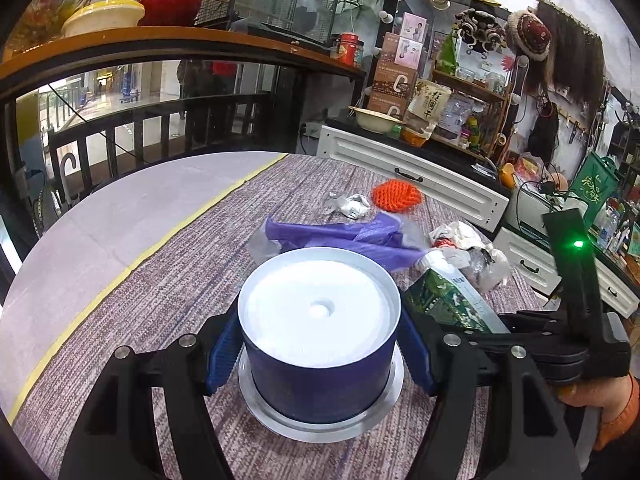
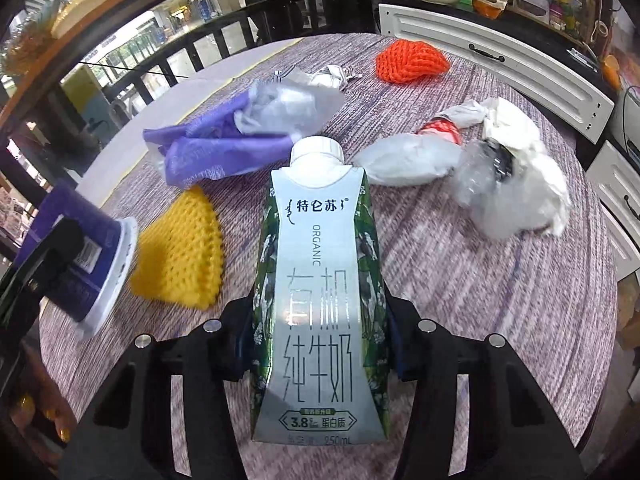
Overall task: Collect trash
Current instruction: 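Carry the green milk carton to the bin and open the right gripper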
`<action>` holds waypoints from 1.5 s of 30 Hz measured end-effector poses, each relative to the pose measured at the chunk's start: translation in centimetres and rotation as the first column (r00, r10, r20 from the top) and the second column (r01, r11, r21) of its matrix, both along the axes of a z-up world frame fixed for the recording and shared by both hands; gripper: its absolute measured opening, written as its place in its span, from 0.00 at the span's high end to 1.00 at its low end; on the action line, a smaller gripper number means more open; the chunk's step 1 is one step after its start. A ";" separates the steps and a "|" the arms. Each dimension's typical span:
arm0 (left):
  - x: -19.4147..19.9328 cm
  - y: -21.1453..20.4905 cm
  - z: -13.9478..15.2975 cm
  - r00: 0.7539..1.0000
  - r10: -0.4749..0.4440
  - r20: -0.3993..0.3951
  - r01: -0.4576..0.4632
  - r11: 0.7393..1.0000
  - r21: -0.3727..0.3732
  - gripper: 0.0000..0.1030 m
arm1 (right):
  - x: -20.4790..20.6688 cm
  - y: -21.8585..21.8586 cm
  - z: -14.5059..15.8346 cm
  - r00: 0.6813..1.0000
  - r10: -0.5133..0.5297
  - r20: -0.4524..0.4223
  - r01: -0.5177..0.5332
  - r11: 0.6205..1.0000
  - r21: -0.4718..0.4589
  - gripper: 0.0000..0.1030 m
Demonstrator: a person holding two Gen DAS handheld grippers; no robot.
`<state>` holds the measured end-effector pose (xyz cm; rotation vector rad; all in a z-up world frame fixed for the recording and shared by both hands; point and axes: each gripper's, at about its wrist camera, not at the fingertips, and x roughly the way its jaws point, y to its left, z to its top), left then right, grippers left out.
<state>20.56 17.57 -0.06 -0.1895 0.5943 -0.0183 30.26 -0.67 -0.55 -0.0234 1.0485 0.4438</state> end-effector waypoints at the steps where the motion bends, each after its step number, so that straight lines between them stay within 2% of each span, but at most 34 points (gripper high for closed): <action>1: -0.2 -0.2 0.0 1.000 -0.005 0.000 0.005 1.000 -0.003 0.34 | -0.6 -0.6 0.2 1.000 0.008 0.008 -0.008 1.000 0.017 0.51; 10: -1.9 -3.3 0.1 0.997 -0.078 0.012 0.078 0.997 -0.009 0.34 | -5.8 -5.4 2.2 0.991 0.055 0.126 -0.064 0.996 0.069 0.51; 18: -3.3 -7.3 0.8 0.986 -0.162 0.037 0.163 0.987 -0.015 0.34 | -9.2 -9.8 3.8 0.977 0.038 0.211 -0.062 0.992 0.111 0.51; 27: -4.1 -12.0 1.4 0.967 -0.249 0.057 0.250 0.968 -0.008 0.34 | -11.6 -14.6 5.1 0.954 -0.027 0.300 -0.008 0.993 0.116 0.51; 33: -4.4 -15.2 1.4 0.949 -0.308 0.068 0.310 0.951 -0.018 0.34 | -13.2 -19.5 5.5 0.922 -0.107 0.372 0.075 0.992 0.100 0.51; 40: -4.2 -19.7 1.5 0.923 -0.378 0.072 0.381 0.924 -0.037 0.34 | -12.7 -26.8 4.7 0.910 -0.240 0.337 0.212 0.970 0.119 0.51; 43: -4.1 -22.0 1.4 0.907 -0.416 0.070 0.419 0.907 -0.048 0.34 | -12.3 -29.6 3.5 0.901 -0.295 0.317 0.275 0.955 0.107 0.50; 45: -4.0 -23.6 1.3 0.894 -0.442 0.067 0.446 0.894 -0.048 0.34 | -11.8 -30.6 2.2 0.910 -0.311 0.275 0.293 0.950 0.105 0.50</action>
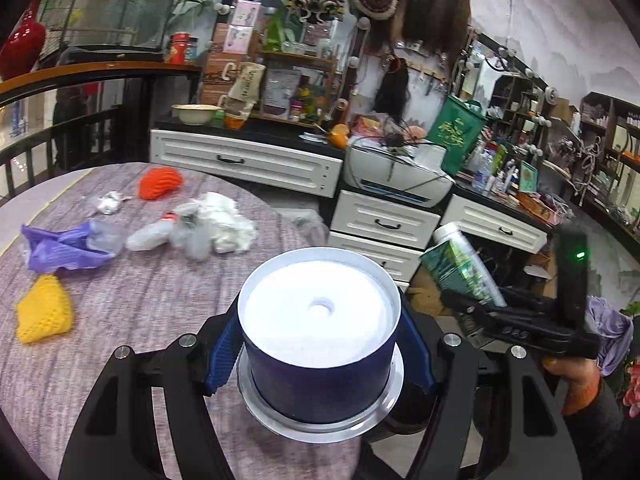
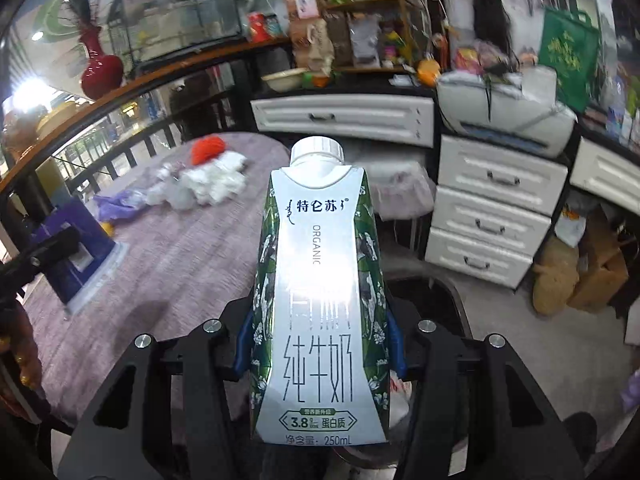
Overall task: Collect trash
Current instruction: 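Carry the green milk carton to the bin and open the right gripper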
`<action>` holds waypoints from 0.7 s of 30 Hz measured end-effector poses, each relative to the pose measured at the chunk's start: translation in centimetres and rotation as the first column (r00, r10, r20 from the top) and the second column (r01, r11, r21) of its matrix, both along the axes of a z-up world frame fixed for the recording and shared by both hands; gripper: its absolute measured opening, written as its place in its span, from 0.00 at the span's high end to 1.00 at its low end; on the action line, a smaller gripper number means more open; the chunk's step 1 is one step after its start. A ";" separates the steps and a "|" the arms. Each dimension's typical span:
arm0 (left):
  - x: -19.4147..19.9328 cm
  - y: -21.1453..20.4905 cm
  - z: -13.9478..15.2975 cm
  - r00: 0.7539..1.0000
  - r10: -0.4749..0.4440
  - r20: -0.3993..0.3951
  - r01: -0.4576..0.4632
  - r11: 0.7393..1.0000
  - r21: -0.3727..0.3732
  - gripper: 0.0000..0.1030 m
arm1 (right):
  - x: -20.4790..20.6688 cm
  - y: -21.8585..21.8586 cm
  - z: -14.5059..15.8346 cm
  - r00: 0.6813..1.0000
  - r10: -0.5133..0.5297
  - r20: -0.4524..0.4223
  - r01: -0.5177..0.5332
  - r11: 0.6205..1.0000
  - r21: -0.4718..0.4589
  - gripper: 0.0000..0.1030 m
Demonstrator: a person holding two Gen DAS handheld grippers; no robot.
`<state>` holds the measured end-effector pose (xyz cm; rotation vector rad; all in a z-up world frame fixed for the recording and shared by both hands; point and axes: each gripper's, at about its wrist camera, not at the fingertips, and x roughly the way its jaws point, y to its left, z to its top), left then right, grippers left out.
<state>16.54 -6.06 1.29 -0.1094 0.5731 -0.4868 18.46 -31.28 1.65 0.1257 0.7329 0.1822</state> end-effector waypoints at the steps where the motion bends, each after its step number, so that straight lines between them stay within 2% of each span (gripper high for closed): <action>1: 0.1 -0.9 -0.1 1.000 -0.016 -0.002 0.016 1.000 0.002 0.34 | 0.3 -0.8 -1.2 0.999 -0.014 -0.030 0.014 1.000 0.006 0.50; 7: 0.9 -5.9 -1.2 0.994 -0.101 -0.044 0.102 0.995 0.006 0.34 | 1.1 -3.2 -8.3 0.982 -0.049 -0.184 0.049 0.999 -0.004 0.50; 12: 1.5 -9.8 -2.8 0.983 -0.159 -0.088 0.162 0.987 0.019 0.34 | 2.6 -4.2 -14.1 0.950 -0.080 -0.301 0.085 0.996 0.005 0.50; 18: 1.9 -12.8 -4.7 0.971 -0.202 -0.131 0.208 0.977 0.040 0.34 | 3.7 -5.4 -18.1 0.922 -0.106 -0.373 0.124 0.992 0.025 0.49; 21: 2.1 -13.6 -5.5 0.966 -0.209 -0.150 0.219 0.975 0.049 0.34 | 3.5 -6.1 -18.7 0.919 -0.135 -0.371 0.156 0.987 0.027 0.40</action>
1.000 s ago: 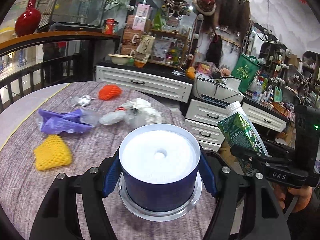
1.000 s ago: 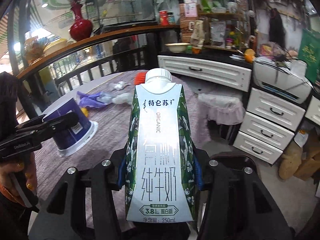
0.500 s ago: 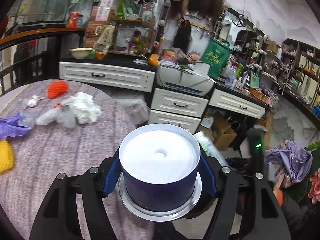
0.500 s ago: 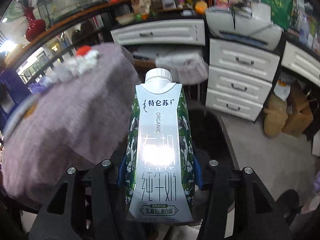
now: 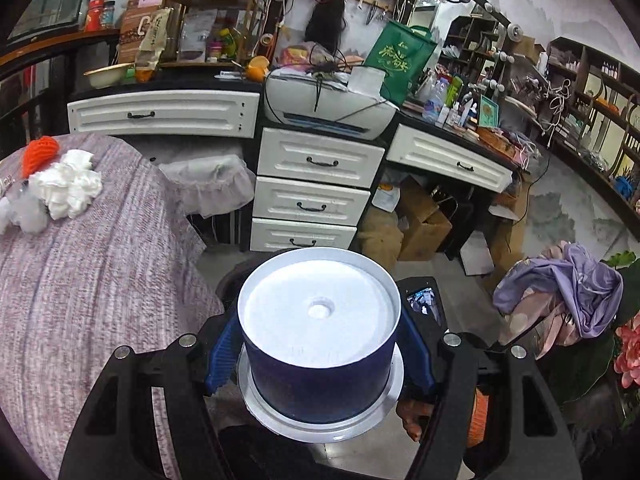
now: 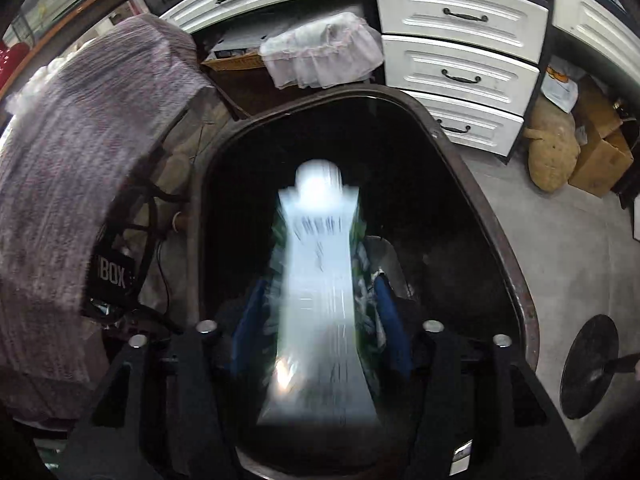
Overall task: Collect trash
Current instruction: 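Carry the green milk carton to the bin and open the right gripper, then lower the blue cup into the bin and open the left gripper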
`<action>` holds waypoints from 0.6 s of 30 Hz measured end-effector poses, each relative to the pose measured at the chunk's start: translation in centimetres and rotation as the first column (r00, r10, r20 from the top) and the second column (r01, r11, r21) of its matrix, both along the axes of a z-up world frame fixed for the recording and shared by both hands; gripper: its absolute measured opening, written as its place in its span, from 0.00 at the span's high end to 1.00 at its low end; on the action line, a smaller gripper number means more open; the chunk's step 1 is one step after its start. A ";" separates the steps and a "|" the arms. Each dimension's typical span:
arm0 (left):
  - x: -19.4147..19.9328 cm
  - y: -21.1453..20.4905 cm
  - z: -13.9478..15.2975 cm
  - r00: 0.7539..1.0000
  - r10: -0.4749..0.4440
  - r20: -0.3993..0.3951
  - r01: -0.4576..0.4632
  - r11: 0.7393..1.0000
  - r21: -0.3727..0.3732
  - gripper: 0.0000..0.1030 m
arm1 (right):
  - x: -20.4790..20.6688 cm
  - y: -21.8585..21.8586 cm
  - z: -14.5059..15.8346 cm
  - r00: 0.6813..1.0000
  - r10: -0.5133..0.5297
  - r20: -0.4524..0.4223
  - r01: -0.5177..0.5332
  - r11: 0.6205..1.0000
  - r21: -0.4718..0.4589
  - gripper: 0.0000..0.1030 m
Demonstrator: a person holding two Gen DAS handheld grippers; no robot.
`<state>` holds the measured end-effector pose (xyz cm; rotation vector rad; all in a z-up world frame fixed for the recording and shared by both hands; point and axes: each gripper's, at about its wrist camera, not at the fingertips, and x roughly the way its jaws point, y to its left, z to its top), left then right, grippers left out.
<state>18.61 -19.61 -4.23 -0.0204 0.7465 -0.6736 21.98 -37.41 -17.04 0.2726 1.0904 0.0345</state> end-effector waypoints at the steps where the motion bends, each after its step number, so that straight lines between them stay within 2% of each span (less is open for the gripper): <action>1: 0.1 -0.2 -0.3 1.000 -0.002 -0.006 0.002 1.000 0.004 0.34 | -0.2 -0.2 0.0 1.000 -0.011 0.002 0.011 1.000 0.007 0.38; 3: 0.3 -0.6 -0.9 1.000 -0.005 -0.019 0.006 1.000 0.015 0.34 | -0.9 -1.1 0.5 0.999 -0.040 0.016 0.040 0.999 0.015 0.38; 9: 0.8 -2.0 -3.0 0.997 -0.019 -0.070 0.022 0.999 0.036 0.34 | -3.6 -3.6 3.0 0.987 -0.122 0.101 0.127 0.991 -0.044 0.38; 15: 1.2 -4.1 -5.6 0.992 -0.038 -0.124 0.047 0.996 0.075 0.34 | -7.1 -6.5 5.9 0.959 -0.210 0.189 0.234 0.965 -0.115 0.37; 18: 1.3 -5.4 -6.8 0.989 -0.050 -0.139 0.064 0.993 0.099 0.34 | -8.4 -8.1 6.5 0.947 -0.242 0.211 0.268 0.957 -0.108 0.36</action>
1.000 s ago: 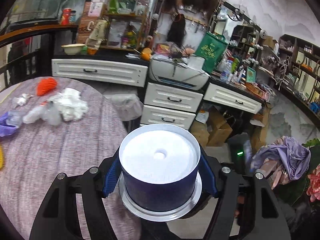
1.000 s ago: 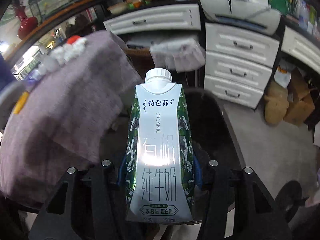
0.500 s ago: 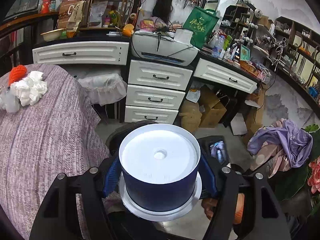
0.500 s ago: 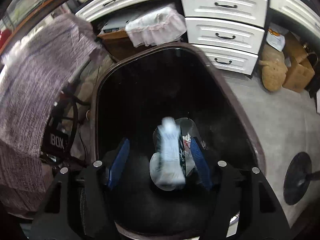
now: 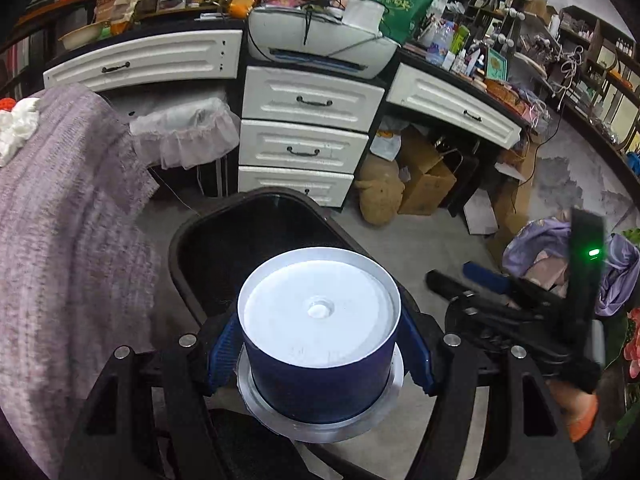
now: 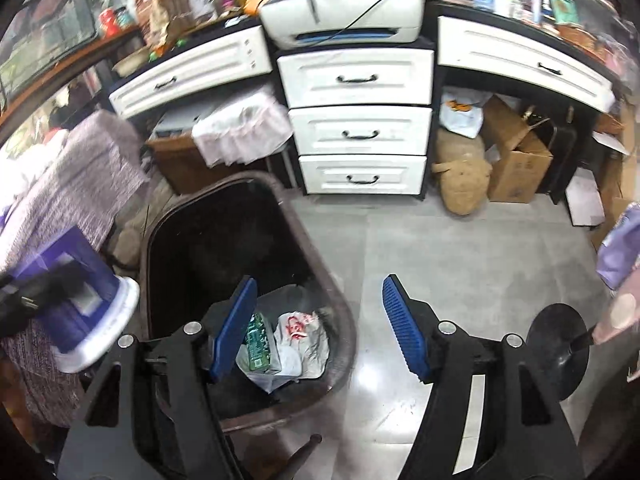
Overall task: Collect trash
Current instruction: 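Lower the blue cup into the bin and open the left gripper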
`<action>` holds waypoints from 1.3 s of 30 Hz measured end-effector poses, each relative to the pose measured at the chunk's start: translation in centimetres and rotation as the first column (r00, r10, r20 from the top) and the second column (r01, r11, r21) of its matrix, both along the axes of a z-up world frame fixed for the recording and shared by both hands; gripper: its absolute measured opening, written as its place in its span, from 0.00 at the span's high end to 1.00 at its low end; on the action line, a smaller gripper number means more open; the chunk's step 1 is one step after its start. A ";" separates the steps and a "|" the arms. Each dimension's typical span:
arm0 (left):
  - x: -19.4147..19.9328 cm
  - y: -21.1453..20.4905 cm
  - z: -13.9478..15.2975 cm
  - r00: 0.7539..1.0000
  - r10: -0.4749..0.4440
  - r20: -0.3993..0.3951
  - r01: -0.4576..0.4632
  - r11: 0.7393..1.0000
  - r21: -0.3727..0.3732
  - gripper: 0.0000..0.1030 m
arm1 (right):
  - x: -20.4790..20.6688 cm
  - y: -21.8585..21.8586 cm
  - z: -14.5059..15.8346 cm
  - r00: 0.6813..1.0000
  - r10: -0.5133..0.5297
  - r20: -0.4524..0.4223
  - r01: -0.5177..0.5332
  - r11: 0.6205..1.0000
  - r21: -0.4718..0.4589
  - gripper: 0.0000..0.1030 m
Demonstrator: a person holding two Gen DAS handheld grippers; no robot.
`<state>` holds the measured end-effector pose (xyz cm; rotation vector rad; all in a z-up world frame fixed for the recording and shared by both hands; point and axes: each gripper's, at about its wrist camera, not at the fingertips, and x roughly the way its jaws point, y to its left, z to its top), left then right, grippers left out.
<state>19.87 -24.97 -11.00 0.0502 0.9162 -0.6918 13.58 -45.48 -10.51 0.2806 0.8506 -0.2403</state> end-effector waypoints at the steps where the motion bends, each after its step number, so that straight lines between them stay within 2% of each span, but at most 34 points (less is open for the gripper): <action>1: 0.0 -0.3 -0.2 1.000 -0.004 -0.004 0.004 1.000 0.005 0.34 | -0.5 -0.5 0.2 1.000 -0.017 0.008 0.017 1.000 0.006 0.35; 6: 0.4 -1.7 -1.2 1.000 -0.018 -0.014 0.019 0.999 0.033 0.34 | -2.3 -2.3 0.9 0.997 -0.065 0.033 0.064 0.997 0.038 0.35; 11: 1.1 -2.7 -1.6 0.999 -0.020 -0.026 0.022 0.998 0.059 0.33 | -2.8 -2.6 1.2 0.997 -0.071 0.041 0.069 0.996 0.051 0.35; 13: 1.3 -3.3 -1.7 0.998 -0.033 -0.049 0.036 0.997 0.066 0.17 | -2.8 -2.6 1.2 0.997 -0.072 0.039 0.069 0.996 0.062 0.35; 21: 0.2 -2.5 -1.2 0.997 -0.061 -0.042 0.064 0.995 0.074 0.12 | -2.8 -1.6 2.2 0.997 -0.051 0.063 0.047 0.997 0.062 0.33; 28: -1.7 -0.8 1.1 0.996 -0.087 -0.016 0.087 0.995 0.041 0.12 | -2.5 -0.7 3.3 0.997 -0.015 0.079 0.009 0.998 0.069 0.28; 33: -3.2 1.6 3.5 0.995 -0.091 0.042 0.090 0.996 0.026 0.09 | -2.0 0.9 4.4 0.995 0.031 0.099 -0.037 0.998 0.060 0.24; 39: -4.2 5.5 6.1 0.992 -0.059 0.115 0.057 0.998 0.021 0.07 | -0.8 4.3 6.5 0.982 0.141 0.123 -0.148 0.988 0.045 0.20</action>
